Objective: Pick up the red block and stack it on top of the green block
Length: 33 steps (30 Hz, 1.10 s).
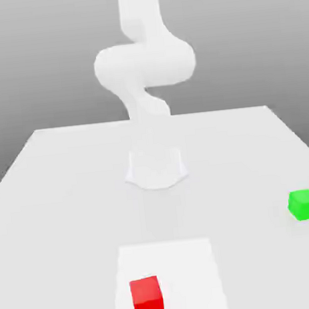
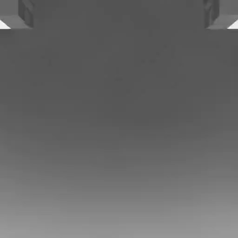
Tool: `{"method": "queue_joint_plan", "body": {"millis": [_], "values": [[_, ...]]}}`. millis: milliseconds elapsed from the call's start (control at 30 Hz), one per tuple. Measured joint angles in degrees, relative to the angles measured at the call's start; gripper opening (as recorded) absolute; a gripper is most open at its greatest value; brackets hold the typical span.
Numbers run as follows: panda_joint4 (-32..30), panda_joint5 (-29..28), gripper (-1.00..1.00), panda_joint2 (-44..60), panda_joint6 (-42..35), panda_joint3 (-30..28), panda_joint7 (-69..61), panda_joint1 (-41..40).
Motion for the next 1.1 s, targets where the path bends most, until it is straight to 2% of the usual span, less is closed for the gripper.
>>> {"method": "queue_joint_plan", "body": {"millis": [467, 800, 967, 1000, 1100], "values": [[-5.99, 3.46, 0.00, 29.48, 11.58, -4.90, -10.59, 2.82], [-10.17, 2.93, 0.00, 50.03, 19.94, -5.62, -15.87, 1.80], [-9.18, 4.85, 0.00, 60.38, 27.89, -3.87, -17.80, 0.35], [-8.98, 5.18, -1.00, 61.74, 29.01, -3.53, -18.05, 0.07], [-8.98, 5.15, -1.00, 61.74, 28.98, -3.52, -18.02, 0.07]]}}
